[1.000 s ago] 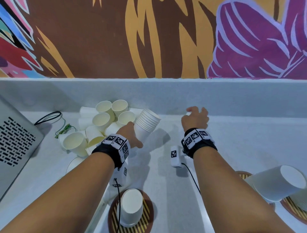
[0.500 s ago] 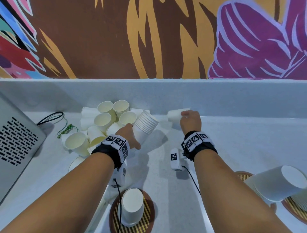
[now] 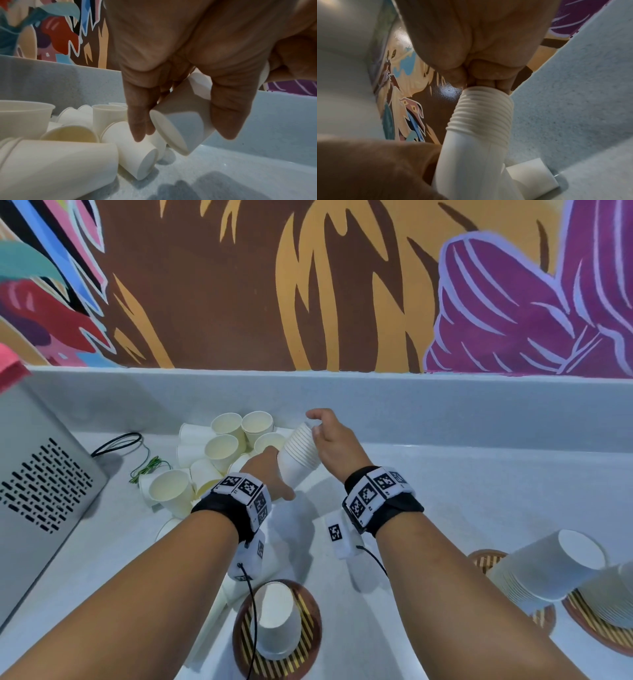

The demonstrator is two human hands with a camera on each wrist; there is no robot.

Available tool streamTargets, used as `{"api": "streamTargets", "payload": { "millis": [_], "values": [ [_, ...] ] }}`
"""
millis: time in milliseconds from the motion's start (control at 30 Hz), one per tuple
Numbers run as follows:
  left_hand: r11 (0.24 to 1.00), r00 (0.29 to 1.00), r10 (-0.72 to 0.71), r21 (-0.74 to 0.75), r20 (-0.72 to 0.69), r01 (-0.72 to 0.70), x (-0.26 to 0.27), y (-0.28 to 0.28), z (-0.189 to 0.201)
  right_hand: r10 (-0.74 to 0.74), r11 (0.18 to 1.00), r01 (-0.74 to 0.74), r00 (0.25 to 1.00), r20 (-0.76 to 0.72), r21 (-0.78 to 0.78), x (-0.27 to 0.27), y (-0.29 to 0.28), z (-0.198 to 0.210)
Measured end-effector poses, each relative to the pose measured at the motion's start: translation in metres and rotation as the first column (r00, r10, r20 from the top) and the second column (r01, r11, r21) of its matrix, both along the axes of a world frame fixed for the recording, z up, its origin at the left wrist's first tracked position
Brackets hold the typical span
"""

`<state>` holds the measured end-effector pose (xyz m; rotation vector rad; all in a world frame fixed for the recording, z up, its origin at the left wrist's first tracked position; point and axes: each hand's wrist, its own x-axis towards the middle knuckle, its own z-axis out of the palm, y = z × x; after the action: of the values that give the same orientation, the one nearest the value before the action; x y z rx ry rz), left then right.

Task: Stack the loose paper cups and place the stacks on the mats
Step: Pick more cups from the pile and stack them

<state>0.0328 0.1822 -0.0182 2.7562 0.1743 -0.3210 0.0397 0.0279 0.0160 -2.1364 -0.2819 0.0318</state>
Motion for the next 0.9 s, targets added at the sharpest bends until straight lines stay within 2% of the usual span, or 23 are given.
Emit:
{"api": "streamTargets", "payload": {
  "millis": [133,400,600,900],
  "values": [
    [0.998,0.998,-0.009,-0.069,0.059,0.013,-0.009,0.009,0.009,0.081,0.996,-0.082,0.996,-0.043,-0.022,-0.013,0.004,0.009],
    [0.976,0.989,-0.050,-0.202,0.137,0.077,-0.035,0.026,0.030,0.000,0.995,0.004,0.999,0.045,-0.104,-0.032,0.001,0.016],
    [0.961,0.982,-0.084,-0.246,0.167,0.124,-0.056,0.034,0.046,0.113,0.991,-0.116,0.993,-0.036,-0.074,-0.065,-0.004,0.022],
    [0.933,0.958,-0.144,-0.290,0.247,0.215,-0.084,0.039,0.052,0.005,0.995,-0.005,1.000,0.005,-0.099,-0.102,-0.010,0.016]
  ]
}}
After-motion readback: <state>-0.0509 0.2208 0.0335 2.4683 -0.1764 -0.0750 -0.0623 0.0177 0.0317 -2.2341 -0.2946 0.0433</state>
